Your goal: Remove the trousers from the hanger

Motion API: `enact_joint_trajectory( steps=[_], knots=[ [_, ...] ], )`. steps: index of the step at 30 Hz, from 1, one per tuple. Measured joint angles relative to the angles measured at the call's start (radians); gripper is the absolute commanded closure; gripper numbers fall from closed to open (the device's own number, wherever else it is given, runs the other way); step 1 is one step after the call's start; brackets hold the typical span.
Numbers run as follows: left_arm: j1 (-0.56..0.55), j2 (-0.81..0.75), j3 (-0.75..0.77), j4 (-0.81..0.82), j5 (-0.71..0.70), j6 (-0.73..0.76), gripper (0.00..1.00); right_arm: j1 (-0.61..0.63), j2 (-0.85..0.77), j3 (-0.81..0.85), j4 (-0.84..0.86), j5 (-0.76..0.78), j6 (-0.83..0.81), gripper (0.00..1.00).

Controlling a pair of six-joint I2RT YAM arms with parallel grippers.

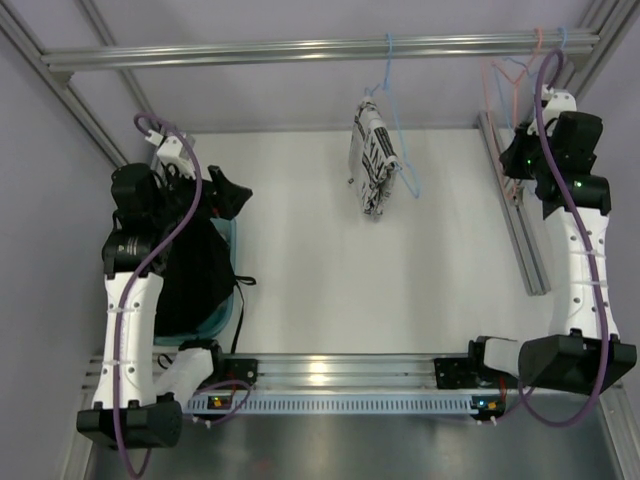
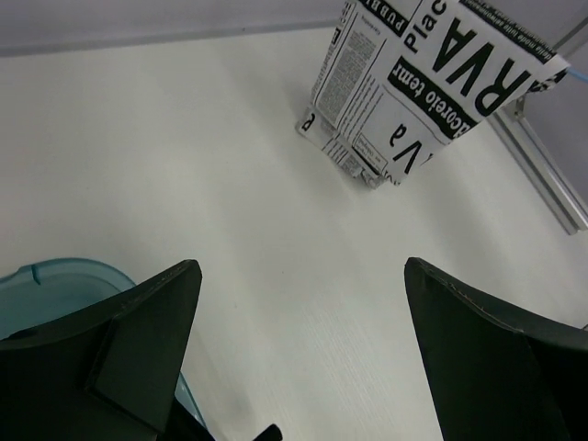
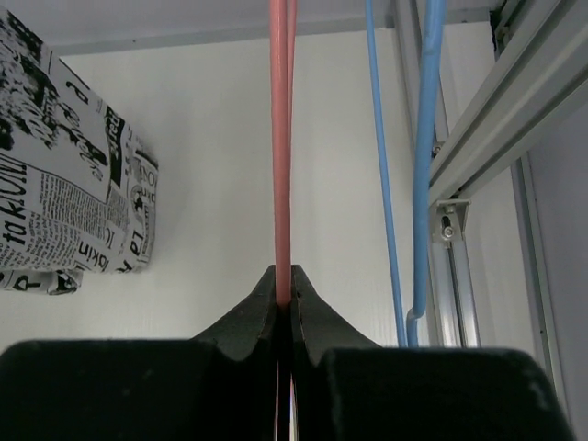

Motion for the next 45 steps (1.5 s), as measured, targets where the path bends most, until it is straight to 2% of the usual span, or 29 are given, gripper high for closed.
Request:
enact_joint_trajectory(
  steps=[2,6,9,10,12,13,15,16,25,29,33,38,45],
  knots=[
    [0.000,0.012,0.011,-0.049,-0.011,0.014,0.02,-0.001,-0.021,-0.018,0.014,0.000,0.000,0.85],
    [0.000,0.021,0.014,-0.123,-0.027,0.037,0.02,-0.005,-0.073,-0.056,0.005,-0.001,-0.006,0.75],
    [0.000,0.023,0.014,-0.174,-0.044,0.048,0.02,-0.006,-0.107,-0.079,-0.003,-0.007,-0.006,0.53],
    [0.000,0.023,0.014,-0.188,-0.051,0.050,0.02,-0.006,-0.120,-0.089,-0.007,-0.012,-0.004,0.40],
    [0.000,0.025,0.014,-0.218,-0.073,0.051,0.02,-0.006,-0.152,-0.105,-0.021,-0.025,-0.003,0.24],
    [0.000,0.027,0.014,-0.233,-0.087,0.050,0.02,-0.006,-0.169,-0.111,-0.026,-0.032,-0.006,0.13],
    [0.000,0.032,0.014,-0.262,-0.108,0.049,0.02,-0.006,-0.209,-0.121,-0.035,-0.044,-0.007,0.07],
    [0.000,0.035,0.014,-0.277,-0.117,0.047,0.02,-0.006,-0.230,-0.121,-0.045,-0.051,-0.007,0.01],
    [0.000,0.021,0.014,-0.350,-0.153,0.065,0.02,-0.007,-0.447,-0.121,-0.140,-0.148,-0.027,0.01],
    [0.000,-0.012,0.008,-0.376,-0.167,0.082,0.02,-0.008,-0.544,-0.137,-0.202,-0.297,-0.052,0.01],
    [0.000,-0.063,-0.012,-0.399,-0.187,0.096,0.02,-0.008,-0.626,-0.241,-0.222,-0.471,-0.047,0.01],
    [0.000,-0.141,-0.032,-0.420,-0.245,0.119,0.02,-0.008,-0.628,-0.356,-0.243,-0.600,-0.017,0.00],
    [0.000,-0.229,-0.047,-0.455,-0.314,0.144,0.02,-0.008,-0.629,-0.403,-0.246,-0.657,-0.014,0.01]
  ],
)
